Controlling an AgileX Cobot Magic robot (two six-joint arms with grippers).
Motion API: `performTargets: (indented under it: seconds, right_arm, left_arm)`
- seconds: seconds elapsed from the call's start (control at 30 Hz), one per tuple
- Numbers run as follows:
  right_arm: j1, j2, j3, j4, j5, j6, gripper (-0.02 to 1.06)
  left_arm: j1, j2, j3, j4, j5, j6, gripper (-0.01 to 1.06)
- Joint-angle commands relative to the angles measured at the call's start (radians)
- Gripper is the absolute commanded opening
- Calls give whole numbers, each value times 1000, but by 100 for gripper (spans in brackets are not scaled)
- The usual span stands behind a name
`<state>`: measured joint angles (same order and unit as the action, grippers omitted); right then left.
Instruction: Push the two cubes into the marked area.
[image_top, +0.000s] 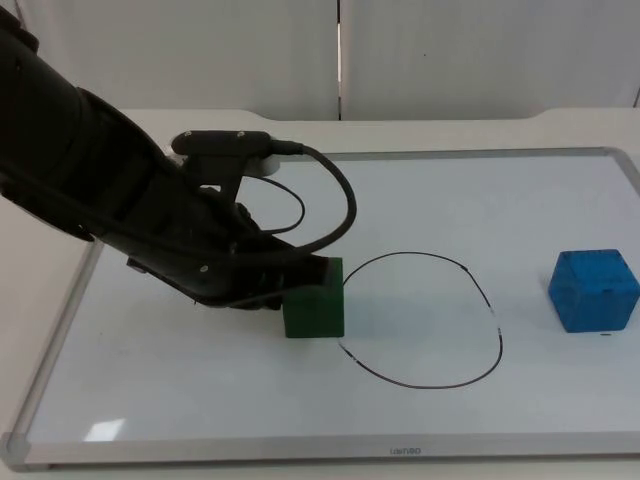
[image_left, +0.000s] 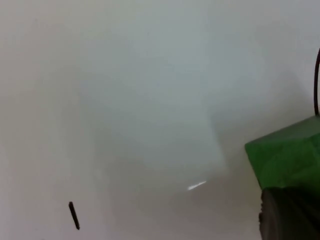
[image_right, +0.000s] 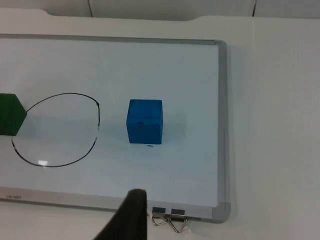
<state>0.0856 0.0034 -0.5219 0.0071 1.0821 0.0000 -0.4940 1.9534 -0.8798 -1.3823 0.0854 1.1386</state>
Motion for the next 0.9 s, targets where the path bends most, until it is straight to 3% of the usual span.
performTargets:
  seconds: [0.0, 0.27, 0.37, 0.5, 0.87]
  right_arm:
    - [-6, -3, 7, -1, -4, 7, 105]
    - [-6, -3, 7, -1, -4, 7, 105]
    - [-6, -3, 7, -1, -4, 7, 105]
    - [-6, -3, 7, -1, -4, 7, 105]
    - [-6, -3, 7, -1, -4, 7, 105]
  left_arm:
    - [-7, 0, -3, -12, 11, -1, 0]
    - [-28, 0, -3, -12, 11, 7, 0]
    - [-44, 0, -3, -12, -42, 7, 0]
    - [-44, 0, -3, -12, -47, 7, 0]
    - [-44, 39, -57, -12, 13, 7, 0]
